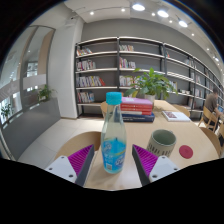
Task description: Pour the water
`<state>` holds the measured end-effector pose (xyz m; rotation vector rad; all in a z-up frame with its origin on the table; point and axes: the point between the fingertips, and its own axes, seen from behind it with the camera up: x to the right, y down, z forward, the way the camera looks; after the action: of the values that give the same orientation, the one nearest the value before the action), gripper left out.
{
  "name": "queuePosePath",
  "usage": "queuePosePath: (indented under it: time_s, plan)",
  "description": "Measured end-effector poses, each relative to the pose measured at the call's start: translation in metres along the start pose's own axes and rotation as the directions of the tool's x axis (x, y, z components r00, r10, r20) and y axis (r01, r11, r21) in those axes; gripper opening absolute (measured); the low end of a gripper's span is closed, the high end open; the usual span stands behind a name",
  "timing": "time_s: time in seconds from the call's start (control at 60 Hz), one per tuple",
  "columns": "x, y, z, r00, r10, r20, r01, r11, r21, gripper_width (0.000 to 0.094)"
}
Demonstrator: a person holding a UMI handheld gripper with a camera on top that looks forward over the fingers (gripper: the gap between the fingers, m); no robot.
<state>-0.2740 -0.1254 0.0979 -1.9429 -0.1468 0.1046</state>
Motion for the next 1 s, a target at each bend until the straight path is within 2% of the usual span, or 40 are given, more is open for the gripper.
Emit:
queuePosePath:
  time_s: [0.133, 0.233, 0.267, 0.317, 0.517, 0.55, 0.667, 0.8, 0.883, 1.0]
  plan:
    - [0.0, -0.012, 0.032, 1.0, -0.008, -0.005, 0.008, 0.999, 0.041, 0.0775]
    - [-0.006, -0.009, 0.052, 1.0, -0.003, 0.012, 0.002, 0.998, 0.059, 0.0734]
    - [-0.004, -0.013, 0.06, 1.0, -0.005, 0.017, 0.003, 0.996, 0.085, 0.0689]
    - [-0.004, -0.019, 0.063, 1.0, 0.005, 0.006, -0.006, 0.991, 0.13, 0.0559]
    - [0.001, -0.025, 0.067, 0.995, 0.094, 0.039, -0.1, 0.977, 0.187, 0.0387]
    - [0.004, -0.026, 0.067, 0.993, 0.11, 0.042, -0.116, 0.976, 0.183, 0.0362]
    - [0.002, -0.029, 0.07, 0.982, 0.178, 0.071, -0.187, 0.969, 0.159, 0.0362]
    - [-0.005, -0.058, 0.07, 0.917, 0.372, 0.145, -0.391, 0.91, 0.137, 0.0363]
    - [0.002, -0.08, 0.068, 0.806, 0.565, 0.177, -0.586, 0.803, 0.106, 0.0362]
    - [0.014, -0.094, 0.068, 0.557, 0.8, 0.224, -0.824, 0.565, 0.032, 0.0361]
